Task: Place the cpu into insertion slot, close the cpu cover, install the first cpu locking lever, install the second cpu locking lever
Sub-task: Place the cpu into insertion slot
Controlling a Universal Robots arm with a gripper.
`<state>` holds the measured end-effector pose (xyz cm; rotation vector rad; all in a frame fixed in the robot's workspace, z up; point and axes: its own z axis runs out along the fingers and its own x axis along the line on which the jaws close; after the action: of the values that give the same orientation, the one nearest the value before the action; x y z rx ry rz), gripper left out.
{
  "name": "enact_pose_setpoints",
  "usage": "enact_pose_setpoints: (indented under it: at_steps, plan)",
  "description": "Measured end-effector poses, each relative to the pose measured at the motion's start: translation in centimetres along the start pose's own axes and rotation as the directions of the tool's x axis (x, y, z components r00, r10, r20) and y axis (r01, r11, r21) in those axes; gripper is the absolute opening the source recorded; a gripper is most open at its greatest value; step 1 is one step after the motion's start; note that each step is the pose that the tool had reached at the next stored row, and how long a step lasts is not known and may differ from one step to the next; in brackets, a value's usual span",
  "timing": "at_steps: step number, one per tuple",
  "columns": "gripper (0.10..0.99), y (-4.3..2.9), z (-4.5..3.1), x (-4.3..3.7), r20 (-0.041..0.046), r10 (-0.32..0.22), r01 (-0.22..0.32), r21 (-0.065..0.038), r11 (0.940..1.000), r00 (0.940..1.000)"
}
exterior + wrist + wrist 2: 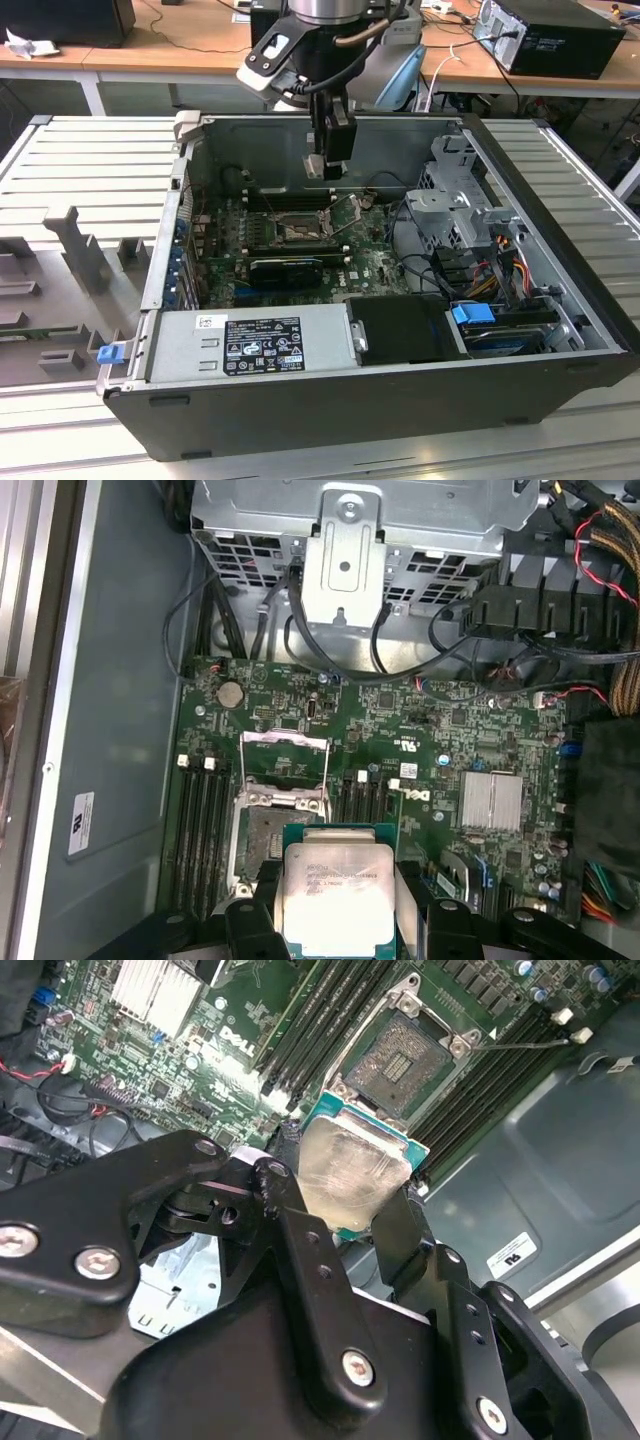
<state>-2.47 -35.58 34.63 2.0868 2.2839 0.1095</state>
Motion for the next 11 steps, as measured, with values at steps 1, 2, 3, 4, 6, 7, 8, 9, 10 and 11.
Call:
enact_pose_setpoints:
  at_steps: [1,2,3,4,6,7,8,9,10,11]
  plan:
    - [0.533,-0.01,0.11,0.00,-0.0001,0.000,0.000,0.000,1.0000,1.0000]
    - [0.533,-0.02,0.28,0.00,-0.0001,0.000,0.000,0.000,1.0000,1.0000]
    - [0.533,-0.04,0.42,0.00,-0.0002,0.000,0.000,0.000,1.0000,1.0000]
    - [0.533,-0.04,0.49,0.00,-0.0002,0.000,0.000,0.000,1.0000,1.0000]
    - [0.533,-0.06,0.66,-0.01,0.0001,0.003,-0.003,0.001,1.0000,1.0000]
    - [0.533,-0.06,0.72,-0.01,0.0005,0.008,-0.008,0.001,1.0000,1.0000]
    - [0.533,-0.06,0.81,-0.01,0.0016,0.022,-0.022,0.001,0.9998,0.9998]
    - [0.533,-0.06,0.86,-0.01,0.0025,0.033,-0.033,0.001,0.9995,0.9995]
    - [0.533,-0.07,0.91,-0.01,0.0037,0.046,-0.046,0.001,0.9989,0.9989]
    - [0.533,-0.08,0.96,-0.01,0.0048,0.060,-0.060,0.000,0.9982,0.9982]
